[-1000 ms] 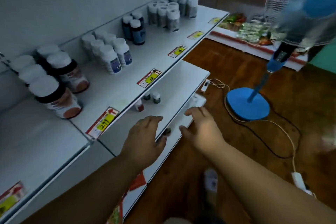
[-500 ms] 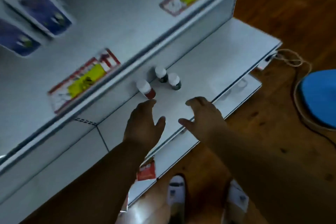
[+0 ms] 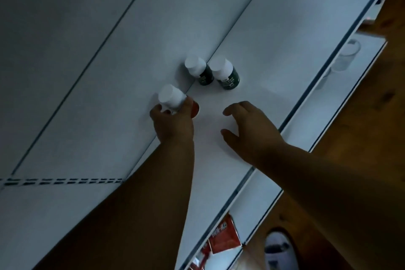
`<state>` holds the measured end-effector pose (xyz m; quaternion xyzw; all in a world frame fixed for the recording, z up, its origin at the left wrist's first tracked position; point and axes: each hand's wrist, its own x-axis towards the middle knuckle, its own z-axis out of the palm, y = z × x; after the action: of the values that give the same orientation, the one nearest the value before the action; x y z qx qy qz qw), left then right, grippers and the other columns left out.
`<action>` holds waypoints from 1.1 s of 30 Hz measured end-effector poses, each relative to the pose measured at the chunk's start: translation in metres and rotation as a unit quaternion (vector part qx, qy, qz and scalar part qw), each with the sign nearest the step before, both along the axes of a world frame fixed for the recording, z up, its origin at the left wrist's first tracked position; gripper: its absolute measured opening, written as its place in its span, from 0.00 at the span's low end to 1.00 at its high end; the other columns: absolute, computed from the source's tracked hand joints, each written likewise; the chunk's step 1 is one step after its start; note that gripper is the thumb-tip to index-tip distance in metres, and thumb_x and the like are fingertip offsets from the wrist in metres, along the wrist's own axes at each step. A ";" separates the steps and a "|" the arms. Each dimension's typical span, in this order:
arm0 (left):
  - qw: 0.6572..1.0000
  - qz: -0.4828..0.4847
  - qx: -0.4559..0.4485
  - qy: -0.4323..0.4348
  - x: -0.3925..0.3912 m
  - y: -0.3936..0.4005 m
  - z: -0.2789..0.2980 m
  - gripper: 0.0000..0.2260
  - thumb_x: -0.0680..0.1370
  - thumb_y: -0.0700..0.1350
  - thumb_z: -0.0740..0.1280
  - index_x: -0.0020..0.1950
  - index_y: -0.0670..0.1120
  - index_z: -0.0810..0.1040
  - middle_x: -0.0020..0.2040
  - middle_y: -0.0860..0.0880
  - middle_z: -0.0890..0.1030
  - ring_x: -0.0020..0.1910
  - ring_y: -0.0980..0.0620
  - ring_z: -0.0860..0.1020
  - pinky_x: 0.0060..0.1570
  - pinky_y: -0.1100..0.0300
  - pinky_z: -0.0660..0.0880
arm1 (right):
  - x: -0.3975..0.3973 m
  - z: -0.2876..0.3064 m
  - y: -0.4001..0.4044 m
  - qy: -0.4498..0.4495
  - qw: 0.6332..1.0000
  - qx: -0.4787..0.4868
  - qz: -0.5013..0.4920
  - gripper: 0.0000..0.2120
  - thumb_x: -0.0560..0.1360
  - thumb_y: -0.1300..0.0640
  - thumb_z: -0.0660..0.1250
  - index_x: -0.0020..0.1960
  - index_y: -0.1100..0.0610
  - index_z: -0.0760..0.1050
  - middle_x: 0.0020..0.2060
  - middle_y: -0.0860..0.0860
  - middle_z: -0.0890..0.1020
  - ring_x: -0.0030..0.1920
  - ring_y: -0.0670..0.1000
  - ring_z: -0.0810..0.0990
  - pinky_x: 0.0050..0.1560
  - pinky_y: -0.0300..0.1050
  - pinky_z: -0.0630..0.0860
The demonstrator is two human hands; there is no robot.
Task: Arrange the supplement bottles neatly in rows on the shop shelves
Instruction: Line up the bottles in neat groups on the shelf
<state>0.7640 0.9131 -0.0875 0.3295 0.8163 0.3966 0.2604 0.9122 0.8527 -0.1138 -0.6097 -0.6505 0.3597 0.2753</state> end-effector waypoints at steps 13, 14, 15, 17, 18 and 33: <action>0.883 0.075 0.072 -0.457 0.026 -0.163 0.135 0.16 0.79 0.45 0.65 0.65 0.40 0.73 0.58 0.41 0.82 0.56 0.44 0.82 0.59 0.46 0.77 | 0.047 0.111 -0.108 0.099 0.992 -0.053 -0.057 0.14 0.78 0.54 0.66 0.63 0.50 0.73 0.56 0.46 0.76 0.53 0.43 0.75 0.57 0.40 0.74; 0.858 0.093 0.081 -0.499 0.032 -0.184 0.158 0.16 0.80 0.46 0.64 0.65 0.40 0.73 0.58 0.41 0.82 0.56 0.42 0.82 0.59 0.45 0.76 | 0.051 0.131 -0.126 0.102 0.992 -0.061 -0.046 0.13 0.78 0.54 0.67 0.62 0.50 0.74 0.55 0.46 0.77 0.53 0.43 0.76 0.57 0.40 0.74; 0.833 0.112 0.093 -0.533 0.038 -0.204 0.184 0.17 0.80 0.47 0.63 0.66 0.42 0.73 0.58 0.41 0.82 0.56 0.42 0.82 0.57 0.44 0.77 | 0.054 0.154 -0.143 0.101 0.992 -0.067 -0.026 0.13 0.78 0.54 0.67 0.62 0.50 0.74 0.56 0.46 0.77 0.53 0.44 0.77 0.58 0.42 0.75; 0.798 0.138 0.107 -0.576 0.050 -0.245 0.237 0.19 0.79 0.49 0.63 0.68 0.43 0.73 0.56 0.43 0.81 0.54 0.43 0.81 0.50 0.46 0.79 | 0.058 0.204 -0.180 0.092 0.992 -0.088 0.022 0.13 0.78 0.53 0.67 0.62 0.48 0.74 0.56 0.44 0.77 0.54 0.42 0.76 0.59 0.41 0.75; 0.789 0.142 0.107 -0.589 0.054 -0.265 0.264 0.20 0.79 0.51 0.63 0.67 0.42 0.73 0.52 0.43 0.80 0.51 0.43 0.79 0.50 0.46 0.79 | 0.060 0.231 -0.197 0.093 0.990 -0.094 0.041 0.13 0.78 0.52 0.67 0.62 0.47 0.73 0.56 0.43 0.77 0.55 0.41 0.76 0.58 0.40 0.74; 0.795 0.133 0.317 -0.500 -0.078 -0.504 0.530 0.27 0.70 0.59 0.67 0.58 0.38 0.75 0.40 0.42 0.81 0.32 0.47 0.79 0.32 0.56 0.79 | -0.084 0.504 -0.335 0.113 0.948 0.016 0.299 0.04 0.78 0.53 0.67 0.50 0.45 0.74 0.46 0.48 0.80 0.43 0.42 0.78 0.40 0.32 0.73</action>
<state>0.6861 0.4094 0.4425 0.0381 0.4367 0.7734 0.4580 0.8280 0.5176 0.3904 -0.3383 -0.7730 0.4815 0.2368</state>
